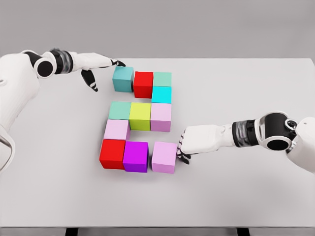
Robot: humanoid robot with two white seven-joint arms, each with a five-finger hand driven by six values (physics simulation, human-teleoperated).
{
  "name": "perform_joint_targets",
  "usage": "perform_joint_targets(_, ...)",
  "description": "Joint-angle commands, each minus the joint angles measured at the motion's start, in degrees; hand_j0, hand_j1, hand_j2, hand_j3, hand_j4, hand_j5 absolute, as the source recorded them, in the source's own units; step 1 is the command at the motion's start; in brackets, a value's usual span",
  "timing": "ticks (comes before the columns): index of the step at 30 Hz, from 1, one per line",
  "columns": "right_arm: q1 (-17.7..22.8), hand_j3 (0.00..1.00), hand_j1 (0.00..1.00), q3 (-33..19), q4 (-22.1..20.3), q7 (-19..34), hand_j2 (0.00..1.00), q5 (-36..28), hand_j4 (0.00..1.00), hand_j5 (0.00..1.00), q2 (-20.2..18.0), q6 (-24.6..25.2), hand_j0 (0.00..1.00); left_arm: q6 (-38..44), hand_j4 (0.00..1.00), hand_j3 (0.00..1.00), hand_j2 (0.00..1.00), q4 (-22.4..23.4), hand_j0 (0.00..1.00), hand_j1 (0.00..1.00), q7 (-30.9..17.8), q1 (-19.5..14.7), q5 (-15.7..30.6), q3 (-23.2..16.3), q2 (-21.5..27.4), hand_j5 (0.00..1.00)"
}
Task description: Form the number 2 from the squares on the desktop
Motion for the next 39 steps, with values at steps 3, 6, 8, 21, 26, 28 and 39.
perform_joint_targets(3, 0.00, 0.31, 0.31, 0.03, -0.08, -0.01, 0.31, -0.30, 0.31, 0.31, 0.22, 0.13, 0.31, 0.12, 1.00, 1.00, 1.00, -1.76, 1.00, 1.00, 0.02, 0.61, 0.26, 0.31, 0.98, 1.00)
perform_joint_targets(6, 0.00, 0.31, 0.31, 0.03, -0.08, -0.01, 0.31, -0.30, 0.31, 0.31, 0.40, 0.13, 0.31, 0.12, 1.00, 1.00, 1.00, -2.20, 1.00, 1.00, 0.02, 0.70, 0.26, 0.31, 1.16, 1.00)
perform_joint_targets(8, 0.00, 0.31, 0.31, -0.06, -0.08, -0.01, 0.31, -0.30, 0.31, 0.31, 0.40, 0.13, 0.31, 0.12, 1.00, 1.00, 1.00, -2.46, 1.00, 1.00, 0.02, 0.88, 0.26, 0.31, 1.42, 1.00)
perform_joint_targets(21, 0.00, 0.31, 0.31, -0.24, 0.36, 0.87, 0.31, -0.30, 0.31, 0.31, 0.75, 0.13, 0.31, 0.12, 1.00, 1.00, 1.00, -7.82, 1.00, 1.00, 0.11, 2.29, 0.26, 0.31, 4.85, 1.00)
perform_joint_targets(26, 0.00, 0.31, 0.31, -0.24, 0.62, 0.87, 0.31, -0.30, 0.31, 0.31, 0.84, 0.13, 0.31, 0.12, 1.00, 1.00, 1.00, -9.76, 1.00, 1.00, 0.11, 2.72, 0.44, 0.31, 6.26, 1.00)
perform_joint_targets(28, 0.00, 0.31, 0.31, -1.03, 0.71, 0.96, 0.31, -0.21, 0.31, 0.31, 0.75, 0.13, 0.31, 0.12, 1.00, 1.00, 1.00, -9.76, 1.00, 1.00, 0.11, 2.72, 0.44, 0.31, 6.34, 1.00)
perform_joint_targets(39, 0.00, 0.31, 0.31, -1.12, 0.62, 1.04, 0.31, -0.30, 0.31, 0.31, 1.10, 0.13, 0.31, 0.12, 1.00, 1.00, 1.00, -10.64, 1.00, 1.00, 0.11, 2.90, 0.44, 0.31, 6.43, 1.00)
